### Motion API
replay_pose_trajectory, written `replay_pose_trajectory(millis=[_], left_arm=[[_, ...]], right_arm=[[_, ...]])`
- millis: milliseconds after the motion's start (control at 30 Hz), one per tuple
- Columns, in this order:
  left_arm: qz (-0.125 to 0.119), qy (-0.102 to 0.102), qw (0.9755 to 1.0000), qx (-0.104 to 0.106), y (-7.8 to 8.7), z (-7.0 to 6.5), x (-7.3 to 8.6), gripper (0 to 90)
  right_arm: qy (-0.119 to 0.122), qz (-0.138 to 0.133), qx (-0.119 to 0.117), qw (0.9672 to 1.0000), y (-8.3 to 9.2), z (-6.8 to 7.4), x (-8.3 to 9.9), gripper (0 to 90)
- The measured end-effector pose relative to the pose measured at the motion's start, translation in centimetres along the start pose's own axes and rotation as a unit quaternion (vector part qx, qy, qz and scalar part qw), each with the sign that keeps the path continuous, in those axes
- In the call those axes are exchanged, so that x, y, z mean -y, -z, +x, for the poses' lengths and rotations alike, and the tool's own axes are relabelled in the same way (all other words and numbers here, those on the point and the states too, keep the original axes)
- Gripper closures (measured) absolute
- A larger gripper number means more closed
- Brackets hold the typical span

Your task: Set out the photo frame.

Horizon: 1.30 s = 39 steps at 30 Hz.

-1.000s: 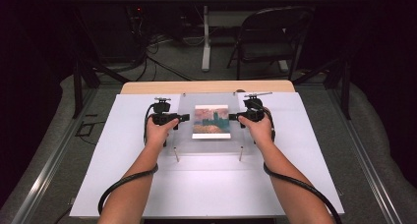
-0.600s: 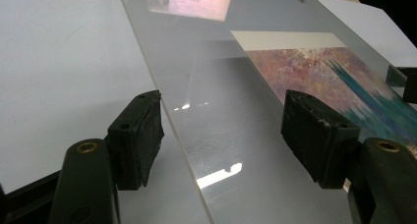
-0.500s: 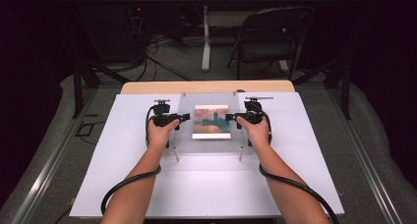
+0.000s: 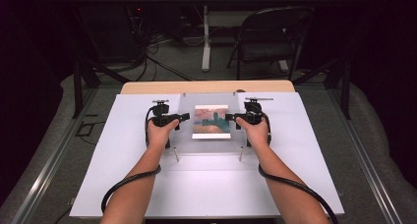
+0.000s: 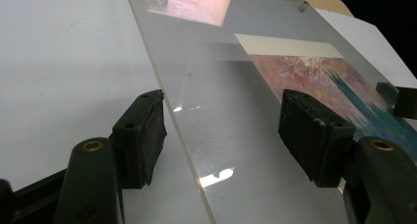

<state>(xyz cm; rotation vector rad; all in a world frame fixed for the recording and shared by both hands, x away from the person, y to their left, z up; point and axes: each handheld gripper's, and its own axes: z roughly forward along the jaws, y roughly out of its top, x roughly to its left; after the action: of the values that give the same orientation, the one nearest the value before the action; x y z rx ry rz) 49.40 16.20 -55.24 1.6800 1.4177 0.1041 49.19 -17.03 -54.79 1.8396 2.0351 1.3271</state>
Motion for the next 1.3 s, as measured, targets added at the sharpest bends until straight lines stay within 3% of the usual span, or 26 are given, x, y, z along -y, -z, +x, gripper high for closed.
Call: replay_pose_trajectory(millis=[500,667,1033,1300], left_arm=[[0.009,0.013,0.9999,0.0,-0.03,0.02,-0.21,35.6],[0.014,0.037,0.9991,0.018,-0.12,0.32,-0.16,37.5],[0.021,0.032,0.9992,0.009,-0.04,0.08,-0.41,37.8],[0.01,0.033,0.9994,0.006,0.19,-0.13,-0.32,38.6]], right_arm=[[0.001,0.0,-0.003,1.0,-0.01,-0.1,-0.07,27.6],[0.001,0.001,-0.003,1.0,0.01,-0.1,-0.1,27.9],[0.0,0.001,-0.001,1.0,0.1,-0.04,-0.15,29.0],[0.0,-0.004,0.003,1.0,0.29,0.06,-0.08,30.7]])
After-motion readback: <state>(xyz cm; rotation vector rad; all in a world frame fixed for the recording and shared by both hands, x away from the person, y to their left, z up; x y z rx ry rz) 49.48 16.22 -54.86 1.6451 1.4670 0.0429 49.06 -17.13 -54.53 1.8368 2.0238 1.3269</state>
